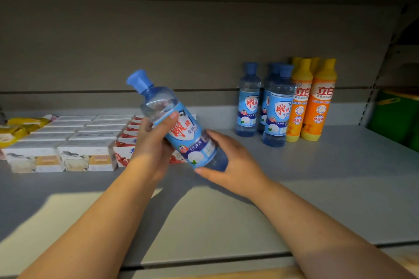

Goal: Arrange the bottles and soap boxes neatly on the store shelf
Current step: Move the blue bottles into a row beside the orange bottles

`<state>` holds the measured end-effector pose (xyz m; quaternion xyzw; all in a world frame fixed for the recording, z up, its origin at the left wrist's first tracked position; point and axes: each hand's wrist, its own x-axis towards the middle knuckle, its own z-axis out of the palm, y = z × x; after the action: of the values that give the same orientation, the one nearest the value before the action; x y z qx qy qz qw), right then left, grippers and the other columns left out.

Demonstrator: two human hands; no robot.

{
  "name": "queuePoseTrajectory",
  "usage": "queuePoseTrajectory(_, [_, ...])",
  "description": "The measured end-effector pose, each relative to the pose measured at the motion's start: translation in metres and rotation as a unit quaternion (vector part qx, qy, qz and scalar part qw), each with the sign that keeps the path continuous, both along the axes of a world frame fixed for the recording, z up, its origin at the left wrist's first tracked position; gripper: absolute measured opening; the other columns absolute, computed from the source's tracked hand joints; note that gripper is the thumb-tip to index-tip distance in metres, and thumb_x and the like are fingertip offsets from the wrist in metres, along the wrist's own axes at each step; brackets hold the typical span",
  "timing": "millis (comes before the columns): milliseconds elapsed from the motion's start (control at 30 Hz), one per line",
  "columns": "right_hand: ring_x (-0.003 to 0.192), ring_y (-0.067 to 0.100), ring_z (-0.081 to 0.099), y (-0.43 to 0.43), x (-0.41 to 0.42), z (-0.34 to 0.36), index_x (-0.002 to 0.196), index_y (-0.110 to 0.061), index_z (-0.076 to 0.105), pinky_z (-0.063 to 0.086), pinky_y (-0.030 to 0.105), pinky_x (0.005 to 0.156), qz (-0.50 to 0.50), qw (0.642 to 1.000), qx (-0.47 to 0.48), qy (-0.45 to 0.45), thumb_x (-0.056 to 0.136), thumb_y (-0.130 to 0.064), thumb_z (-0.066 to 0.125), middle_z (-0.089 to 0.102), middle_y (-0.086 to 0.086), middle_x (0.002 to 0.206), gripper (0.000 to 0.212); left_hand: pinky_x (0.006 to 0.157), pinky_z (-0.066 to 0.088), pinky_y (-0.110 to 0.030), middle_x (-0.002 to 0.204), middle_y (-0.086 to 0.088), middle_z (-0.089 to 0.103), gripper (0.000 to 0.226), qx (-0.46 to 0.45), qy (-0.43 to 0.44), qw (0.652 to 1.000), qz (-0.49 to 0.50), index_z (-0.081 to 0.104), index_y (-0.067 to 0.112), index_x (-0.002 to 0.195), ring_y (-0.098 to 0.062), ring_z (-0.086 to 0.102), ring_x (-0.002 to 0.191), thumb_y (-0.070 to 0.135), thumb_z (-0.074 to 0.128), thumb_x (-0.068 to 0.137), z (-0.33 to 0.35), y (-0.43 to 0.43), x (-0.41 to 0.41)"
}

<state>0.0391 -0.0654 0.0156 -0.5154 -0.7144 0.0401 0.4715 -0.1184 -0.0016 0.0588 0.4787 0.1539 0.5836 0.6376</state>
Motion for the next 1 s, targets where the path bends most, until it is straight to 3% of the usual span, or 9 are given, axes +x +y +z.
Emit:
queuePoseTrajectory(133, [0.096, 0.002, 0.061, 0.002, -0.012, -0.007, 0.109, -0.047, 0.043, 0.053, 0.031, 0.084, -0.033, 0.995, -0.087, 0.020, 0.054, -0.045, 0.076, 0.063, -0.017, 0.109, 0.065, 0.066, 0.055, -0.024, 0.087, 0.007, 0.073, 0.048, 0.095, 0.097, 0.991, 0.021, 0.058, 0.019, 0.101, -0.011, 0.070, 0.082, 0.011, 0.081, 0.060, -0.005, -0.010, 0.008])
queuePoseTrajectory(233, [0.088, -0.002, 0.061, 0.004, -0.015, -0.010, 0.098, -0.048, 0.041, 0.053, 0.023, 0.077, -0.038, 0.992, -0.114, 0.040, 0.049, -0.046, 0.076, 0.061, -0.019, 0.099, 0.059, 0.066, 0.054, -0.019, 0.090, 0.012, 0.073, 0.048, 0.139, 0.139, 0.980, 0.009, 0.058, 0.025, 0.104, -0.007, 0.070, 0.086, 0.026, 0.072, 0.058, -0.008, -0.015, 0.014])
queuePoseTrajectory(333, [0.089, -0.002, 0.062, 0.007, -0.011, -0.009, 0.105, -0.035, 0.047, 0.053, 0.025, 0.079, -0.018, 0.984, -0.164, 0.067, 0.048, -0.042, 0.079, 0.064, -0.017, 0.102, 0.065, 0.062, 0.052, -0.014, 0.091, 0.019, 0.072, 0.036, 0.147, 0.175, 0.974, 0.013, 0.057, 0.032, 0.103, -0.001, 0.069, 0.085, 0.036, 0.065, 0.068, -0.005, -0.012, 0.015])
queuePoseTrajectory(467, [0.096, 0.002, 0.063, 0.012, 0.006, -0.004, 0.116, -0.027, 0.050, 0.053, 0.031, 0.088, -0.011, 0.971, -0.212, 0.114, 0.053, -0.027, 0.085, 0.066, -0.013, 0.109, 0.072, 0.064, 0.049, -0.008, 0.087, 0.030, 0.068, 0.019, 0.181, 0.247, 0.950, 0.063, 0.053, 0.040, 0.106, 0.009, 0.064, 0.086, 0.027, 0.052, 0.093, -0.016, -0.003, 0.014])
queuePoseTrajectory(567, [0.098, 0.007, 0.065, 0.015, 0.026, -0.002, 0.118, -0.022, 0.052, 0.053, 0.036, 0.090, -0.013, 0.959, -0.240, 0.152, 0.053, -0.016, 0.087, 0.067, -0.008, 0.110, 0.074, 0.075, 0.051, -0.014, 0.088, 0.020, 0.068, 0.018, 0.203, 0.332, 0.917, 0.085, 0.055, 0.038, 0.107, -0.002, 0.065, 0.085, 0.027, 0.050, 0.095, -0.036, 0.005, 0.018])
queuePoseTrajectory(667, [0.097, 0.010, 0.065, 0.016, 0.046, -0.004, 0.111, -0.021, 0.054, 0.052, 0.033, 0.089, -0.074, 0.955, -0.230, 0.173, 0.054, -0.014, 0.087, 0.067, -0.008, 0.106, 0.066, 0.072, 0.038, 0.001, 0.093, 0.024, 0.058, 0.024, 0.254, 0.467, 0.844, 0.072, 0.055, 0.031, 0.118, 0.010, 0.055, 0.086, 0.031, 0.052, 0.094, -0.053, 0.011, 0.024])
queuePoseTrajectory(767, [0.096, 0.010, 0.058, 0.021, 0.062, -0.009, 0.112, -0.021, 0.047, 0.045, 0.025, 0.084, -0.179, 0.948, -0.175, 0.195, 0.059, -0.015, 0.086, 0.058, -0.011, 0.105, 0.066, 0.081, 0.041, -0.005, 0.098, 0.016, 0.062, 0.027, 0.265, 0.529, 0.805, 0.035, 0.058, 0.028, 0.120, 0.004, 0.057, 0.091, 0.031, 0.056, 0.093, -0.063, 0.014, 0.027])
queuePoseTrajectory(833, [0.100, 0.014, 0.057, 0.028, 0.071, -0.015, 0.119, -0.015, 0.043, 0.043, 0.025, 0.084, -0.224, 0.941, -0.131, 0.216, 0.064, -0.014, 0.083, 0.056, -0.005, 0.110, 0.068, 0.089, 0.045, -0.017, 0.098, 0.012, 0.065, 0.027, 0.264, 0.553, 0.790, 0.020, 0.060, 0.026, 0.118, -0.004, 0.061, 0.095, 0.030, 0.058, 0.092, -0.066, 0.015, 0.028])
queuePoseTrajectory(1000, [0.115, 0.018, 0.053, 0.050, 0.081, -0.027, 0.125, -0.007, 0.044, 0.042, 0.022, 0.091, -0.257, 0.937, -0.063, 0.228, 0.074, -0.008, 0.077, 0.055, 0.007, 0.127, 0.061, 0.089, 0.044, -0.019, 0.096, 0.013, 0.065, 0.024, 0.251, 0.555, 0.793, -0.002, 0.062, 0.025, 0.116, -0.005, 0.061, 0.096, 0.028, 0.059, 0.092, -0.065, 0.020, 0.025])
